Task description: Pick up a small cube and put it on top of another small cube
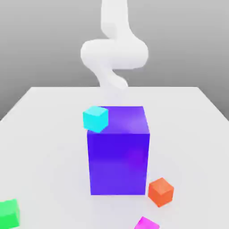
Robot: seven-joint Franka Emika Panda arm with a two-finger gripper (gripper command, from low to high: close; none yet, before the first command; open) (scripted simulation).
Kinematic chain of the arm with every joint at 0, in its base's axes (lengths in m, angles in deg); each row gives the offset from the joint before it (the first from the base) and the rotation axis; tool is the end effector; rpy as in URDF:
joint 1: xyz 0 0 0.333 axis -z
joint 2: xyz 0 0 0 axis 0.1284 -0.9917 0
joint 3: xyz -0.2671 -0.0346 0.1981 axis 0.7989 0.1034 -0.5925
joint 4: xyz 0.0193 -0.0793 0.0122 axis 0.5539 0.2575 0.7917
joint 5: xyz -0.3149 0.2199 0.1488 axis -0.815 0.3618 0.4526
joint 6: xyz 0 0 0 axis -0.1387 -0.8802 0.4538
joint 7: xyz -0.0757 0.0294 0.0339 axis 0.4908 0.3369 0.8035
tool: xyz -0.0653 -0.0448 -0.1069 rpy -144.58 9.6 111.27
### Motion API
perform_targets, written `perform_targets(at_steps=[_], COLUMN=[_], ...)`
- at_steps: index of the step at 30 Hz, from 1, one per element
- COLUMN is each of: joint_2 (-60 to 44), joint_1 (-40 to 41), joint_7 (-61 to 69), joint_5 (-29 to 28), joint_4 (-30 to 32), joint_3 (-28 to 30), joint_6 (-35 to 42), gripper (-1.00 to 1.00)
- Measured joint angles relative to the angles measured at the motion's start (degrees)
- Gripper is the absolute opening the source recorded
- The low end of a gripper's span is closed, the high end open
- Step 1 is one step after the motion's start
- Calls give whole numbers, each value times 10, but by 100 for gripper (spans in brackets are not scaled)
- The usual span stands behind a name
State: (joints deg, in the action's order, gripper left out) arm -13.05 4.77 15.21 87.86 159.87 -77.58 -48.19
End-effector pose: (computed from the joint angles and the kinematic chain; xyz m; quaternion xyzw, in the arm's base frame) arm 0.4048 0.0023 0.6754 -0.8738 0.3270 -0.3283 0.1475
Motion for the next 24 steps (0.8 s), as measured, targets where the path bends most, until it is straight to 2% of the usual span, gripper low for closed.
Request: perform_targets(at_steps=[12,19,24], joint_2=[-254,-398,-498], joint_1=[-98,-124,-127], joint_7=[228,352,421], joint_5=[69,99,92], joint_4=[-3,-4,-4], joint_3=[63,64,56], joint_6=[-70,-112,-144], gripper=[0,0,0])
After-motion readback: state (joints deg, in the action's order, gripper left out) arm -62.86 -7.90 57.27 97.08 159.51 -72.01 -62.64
